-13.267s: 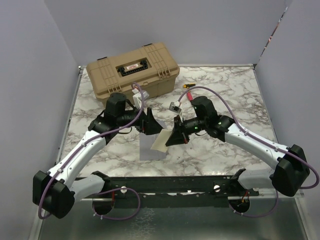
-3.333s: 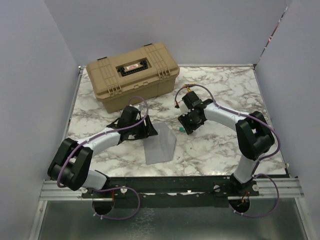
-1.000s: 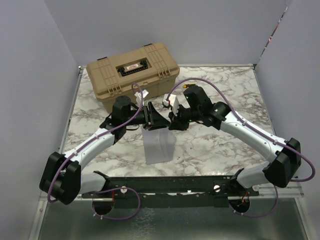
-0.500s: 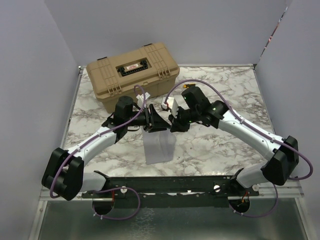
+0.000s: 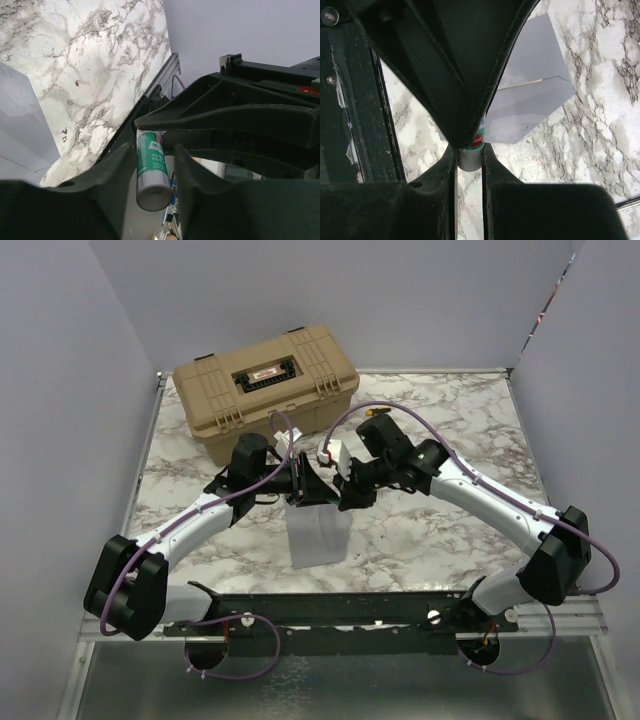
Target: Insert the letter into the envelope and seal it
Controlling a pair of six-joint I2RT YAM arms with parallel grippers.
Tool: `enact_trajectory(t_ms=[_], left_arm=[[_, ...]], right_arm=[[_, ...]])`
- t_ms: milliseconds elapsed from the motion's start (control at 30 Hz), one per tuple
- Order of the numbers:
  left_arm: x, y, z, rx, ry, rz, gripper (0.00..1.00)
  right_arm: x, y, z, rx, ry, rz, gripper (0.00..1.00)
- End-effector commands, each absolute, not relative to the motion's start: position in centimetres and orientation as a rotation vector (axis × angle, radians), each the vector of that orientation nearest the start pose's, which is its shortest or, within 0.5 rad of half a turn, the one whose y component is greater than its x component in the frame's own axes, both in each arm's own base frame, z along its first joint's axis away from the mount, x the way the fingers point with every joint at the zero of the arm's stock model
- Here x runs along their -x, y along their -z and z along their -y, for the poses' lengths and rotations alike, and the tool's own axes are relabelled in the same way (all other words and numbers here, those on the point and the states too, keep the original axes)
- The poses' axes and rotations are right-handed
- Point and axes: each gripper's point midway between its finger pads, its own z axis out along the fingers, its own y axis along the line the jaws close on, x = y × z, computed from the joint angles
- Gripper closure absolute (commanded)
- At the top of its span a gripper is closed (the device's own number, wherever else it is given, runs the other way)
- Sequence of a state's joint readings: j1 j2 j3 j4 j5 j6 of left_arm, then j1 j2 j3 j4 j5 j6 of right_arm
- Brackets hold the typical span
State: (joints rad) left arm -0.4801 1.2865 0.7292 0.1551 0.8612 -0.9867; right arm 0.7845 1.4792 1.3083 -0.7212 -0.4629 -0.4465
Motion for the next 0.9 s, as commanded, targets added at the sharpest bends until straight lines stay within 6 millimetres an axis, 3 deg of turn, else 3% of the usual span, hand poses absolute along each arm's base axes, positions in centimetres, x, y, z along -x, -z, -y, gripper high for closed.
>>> enact_trajectory(t_ms=[0, 133, 233, 333, 400, 500, 633, 767, 833, 867], left_arm=[[-21.0, -20.9, 29.0, -0.178, 1.738, -2.275, 0.72], [-20.8, -20.9, 29.0, -0.191, 1.738, -2.276, 0.99], [-20.9, -21.3, 28.9, -0.203, 1.730, -2.257, 1.00], [-21.6, -22.0, 28.9, -0.185, 1.698, -2.227, 1.00], [-22.2, -22.7, 28.9, -0.161, 1.679, -2.200, 1.00], [-23.2, -24.6, 28.6, -0.117, 1.689, -2.125, 1.00], [-24.3, -27.6, 27.8, -0.119, 1.724, -2.029, 1.00], [-24.9, -30.4, 27.6, -0.102, 1.767, -1.932, 1.00], [-25.2, -32.1, 27.2, -0.080, 1.795, -1.868, 1.00], [-25.5, -32.9, 26.9, -0.060, 1.800, -1.836, 1.00]], right_arm=[[-21.2, -19.1, -31.0, 1.615, -0.754, -1.859, 1.00], [-21.2, -19.0, -31.1, 1.606, -0.756, -1.871, 1.00], [-21.4, -19.3, -31.1, 1.553, -0.753, -1.917, 0.95], [-21.2, -20.7, -31.3, 1.449, -0.808, -1.954, 0.61], [-21.0, -22.0, -31.5, 1.365, -0.856, -1.914, 0.43], [-21.2, -24.8, -31.6, 1.191, -0.936, -1.830, 0.32], [-22.5, -29.1, -31.4, 0.867, -1.053, -1.745, 0.23], [-25.8, -33.3, -30.5, 0.419, -1.188, -1.746, 0.19], [-27.8, -33.6, -29.7, 0.124, -1.256, -1.861, 0.19], [-28.6, -32.8, -29.0, -0.008, -1.262, -1.945, 0.18]])
